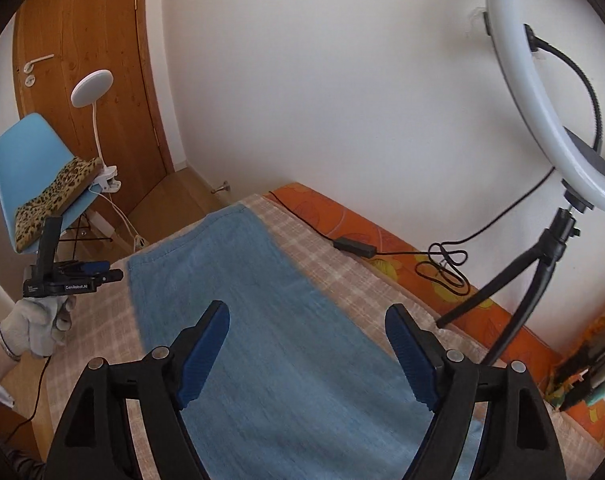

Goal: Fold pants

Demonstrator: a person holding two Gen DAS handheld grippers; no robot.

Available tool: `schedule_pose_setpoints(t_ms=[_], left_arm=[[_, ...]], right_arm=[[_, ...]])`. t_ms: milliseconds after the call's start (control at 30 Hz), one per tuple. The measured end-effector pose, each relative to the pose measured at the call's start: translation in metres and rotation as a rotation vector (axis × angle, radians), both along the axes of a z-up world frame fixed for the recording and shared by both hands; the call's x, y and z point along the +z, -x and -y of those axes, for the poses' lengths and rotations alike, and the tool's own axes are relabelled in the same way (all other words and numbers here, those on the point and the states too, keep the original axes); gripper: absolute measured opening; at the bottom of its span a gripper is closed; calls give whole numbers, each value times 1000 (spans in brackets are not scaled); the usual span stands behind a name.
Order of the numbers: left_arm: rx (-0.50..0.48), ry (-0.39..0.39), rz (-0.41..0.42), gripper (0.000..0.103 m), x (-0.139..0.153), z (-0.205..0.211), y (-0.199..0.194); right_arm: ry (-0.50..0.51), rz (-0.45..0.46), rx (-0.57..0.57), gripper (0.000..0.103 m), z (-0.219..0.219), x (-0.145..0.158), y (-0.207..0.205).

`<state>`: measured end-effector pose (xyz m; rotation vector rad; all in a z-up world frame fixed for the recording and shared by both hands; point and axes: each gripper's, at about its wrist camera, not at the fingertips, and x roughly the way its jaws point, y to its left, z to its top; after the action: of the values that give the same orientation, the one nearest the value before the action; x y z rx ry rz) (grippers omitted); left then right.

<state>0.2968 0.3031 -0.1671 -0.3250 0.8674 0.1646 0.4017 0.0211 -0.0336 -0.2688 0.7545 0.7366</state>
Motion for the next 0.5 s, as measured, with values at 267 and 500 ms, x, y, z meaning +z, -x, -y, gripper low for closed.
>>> schedule_pose_setpoints(t_ms=[267, 500], left_arm=[[31, 23, 52, 64, 0, -14, -7], [-5, -47, 62, 64, 1, -2, -18]], right_arm=[[-5, -71, 130, 82, -120, -40, -58], [16, -132, 112, 82, -195, -87, -115]])
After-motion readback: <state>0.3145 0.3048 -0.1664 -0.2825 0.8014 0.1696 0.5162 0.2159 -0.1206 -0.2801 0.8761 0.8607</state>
